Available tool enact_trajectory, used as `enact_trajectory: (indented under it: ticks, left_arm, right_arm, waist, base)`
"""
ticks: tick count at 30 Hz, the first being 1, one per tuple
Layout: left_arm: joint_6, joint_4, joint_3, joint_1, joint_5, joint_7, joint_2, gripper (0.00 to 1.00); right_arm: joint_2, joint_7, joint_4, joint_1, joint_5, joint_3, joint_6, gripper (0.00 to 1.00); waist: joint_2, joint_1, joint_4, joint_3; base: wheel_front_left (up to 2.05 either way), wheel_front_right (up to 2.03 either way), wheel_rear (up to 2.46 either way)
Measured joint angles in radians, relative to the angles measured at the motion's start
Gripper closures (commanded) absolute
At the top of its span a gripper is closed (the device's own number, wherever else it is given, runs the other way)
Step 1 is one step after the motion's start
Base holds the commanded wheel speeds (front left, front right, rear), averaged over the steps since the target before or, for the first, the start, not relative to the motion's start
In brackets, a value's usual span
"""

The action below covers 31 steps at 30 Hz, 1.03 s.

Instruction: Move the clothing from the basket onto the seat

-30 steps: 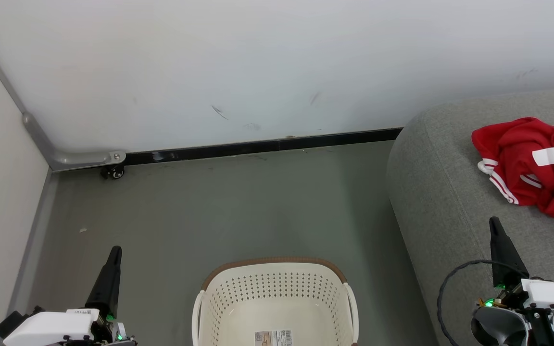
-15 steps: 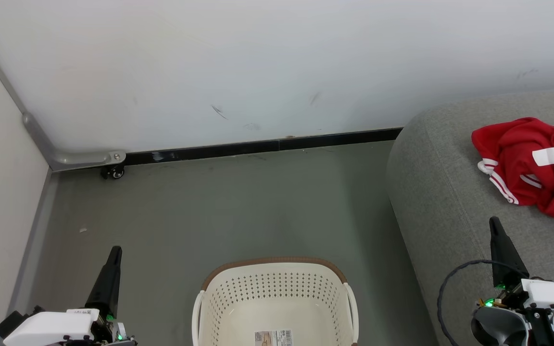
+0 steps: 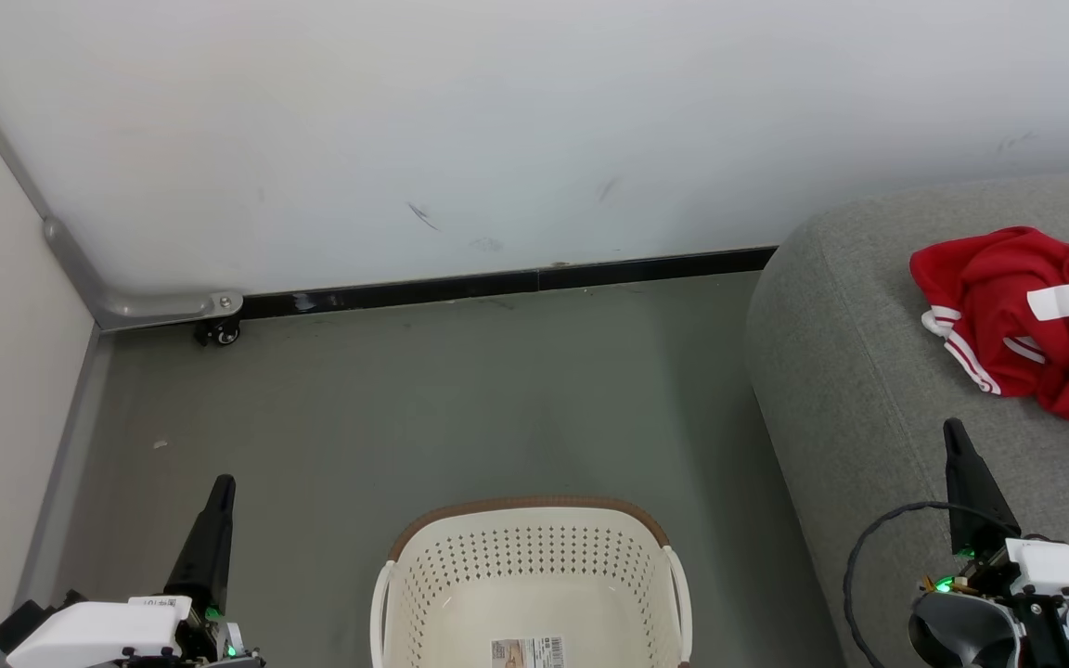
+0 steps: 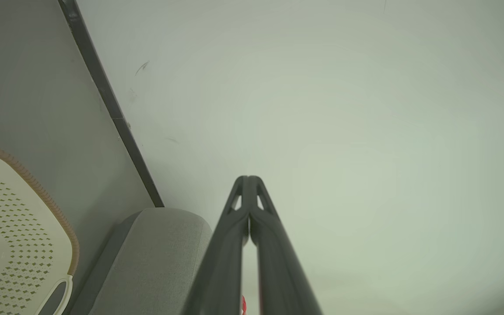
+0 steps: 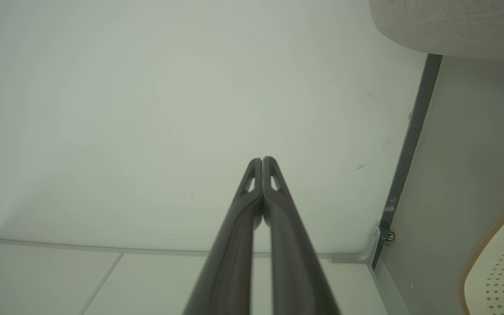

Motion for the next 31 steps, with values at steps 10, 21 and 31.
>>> enact_trajectory:
  ticks: [10,21,31]
  left_arm:
    - [0.0,0.0,0.0,0.0,0.0,0.0,0.0,1.0]
    - [0.0,0.0,0.0,0.0,0.0,0.0,0.0,1.0]
    - [0.0,-0.001,-0.001,0.0,0.0,0.0,0.0,1.0]
  right_arm:
    - [0.0,0.0,0.0,0.0,0.0,-0.001,0.0,1.0]
    - [0.001,0.002,0.0,0.0,0.0,-0.002,0.0,1.0]
    - [0.001,0.003,0.0,0.0,0.0,-0.002,0.0,1.0]
  waist:
    - [0.0,0.0,0.0,0.0]
    - [0.0,0.0,0.0,0.0]
    - [0.0,0.0,0.0,0.0]
  base:
    - [0.0,0.0,0.0]
    - [0.0,0.0,0.0]
    - [0.0,0.0,0.0]
